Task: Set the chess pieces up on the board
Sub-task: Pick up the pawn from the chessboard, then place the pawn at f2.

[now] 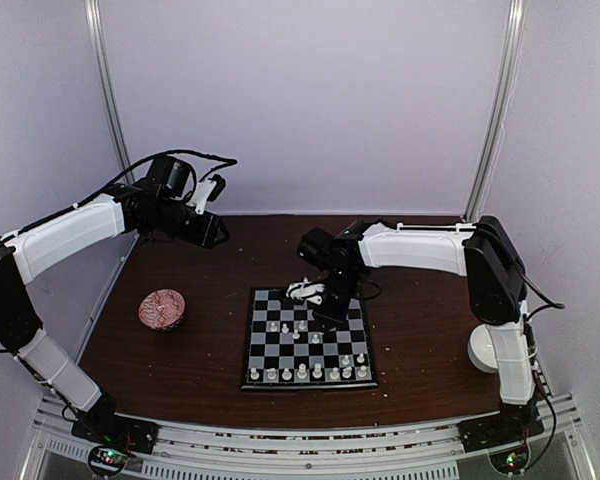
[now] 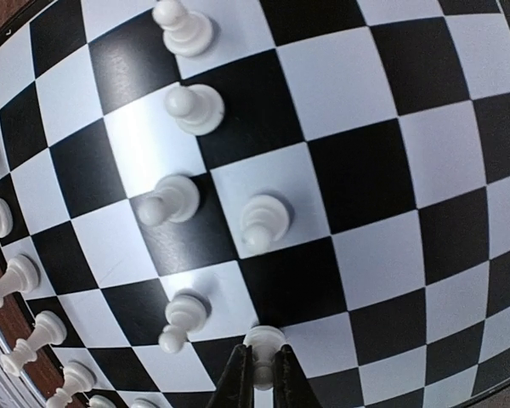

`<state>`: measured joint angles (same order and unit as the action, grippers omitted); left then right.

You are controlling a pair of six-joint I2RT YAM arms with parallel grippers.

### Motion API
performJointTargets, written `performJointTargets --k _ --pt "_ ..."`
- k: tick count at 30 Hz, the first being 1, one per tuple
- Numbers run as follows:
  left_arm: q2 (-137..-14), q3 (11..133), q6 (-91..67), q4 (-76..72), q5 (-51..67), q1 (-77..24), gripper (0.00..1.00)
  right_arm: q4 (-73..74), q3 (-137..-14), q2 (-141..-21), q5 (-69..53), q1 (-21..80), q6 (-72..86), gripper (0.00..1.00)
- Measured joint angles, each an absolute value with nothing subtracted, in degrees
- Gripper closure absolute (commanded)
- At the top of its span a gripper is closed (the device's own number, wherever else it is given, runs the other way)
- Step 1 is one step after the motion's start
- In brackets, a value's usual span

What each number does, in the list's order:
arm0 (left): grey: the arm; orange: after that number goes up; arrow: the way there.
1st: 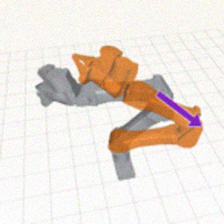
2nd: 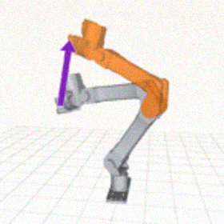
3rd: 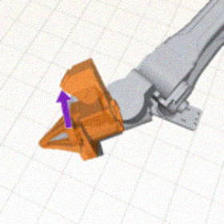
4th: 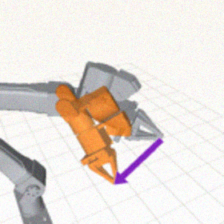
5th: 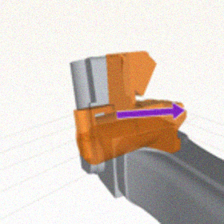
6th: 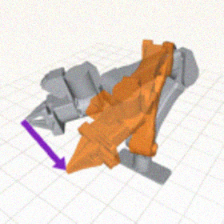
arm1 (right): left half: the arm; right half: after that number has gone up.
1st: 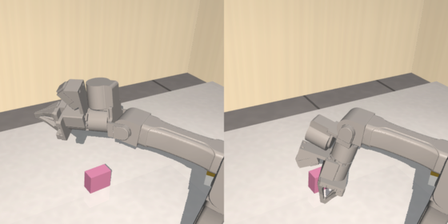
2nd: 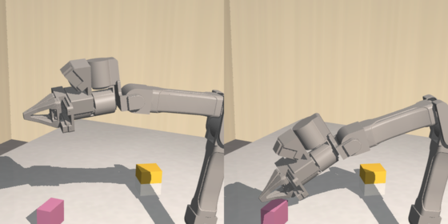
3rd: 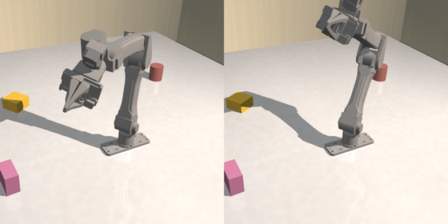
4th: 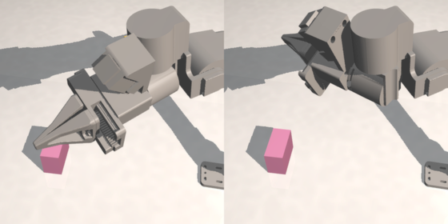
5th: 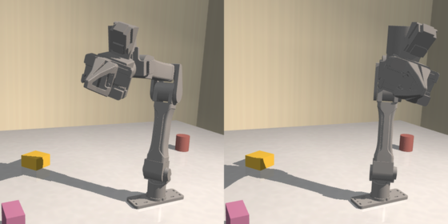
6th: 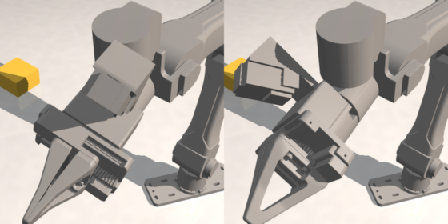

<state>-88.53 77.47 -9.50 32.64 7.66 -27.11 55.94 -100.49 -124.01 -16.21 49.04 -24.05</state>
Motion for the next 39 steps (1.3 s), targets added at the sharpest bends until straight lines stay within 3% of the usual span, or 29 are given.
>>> performJointTargets --k 9,17,39 --pt "-88.5 77.5 -9.5 32.7 7.6 -27.1 0.61 55.2 -95.6 -117.3 -15.4 45.0 -24.1 0.93" --pt "-88.5 77.5 -9.3 32.7 7.6 -27.1 0.61 54.5 -88.0 -110.8 -17.7 47.6 -25.5 0.93" --pt "-88.5 77.5 -9.3 32.7 7.6 -27.1 0.61 54.5 -85.4 -111.3 -19.6 55.4 -28.8 0.92"
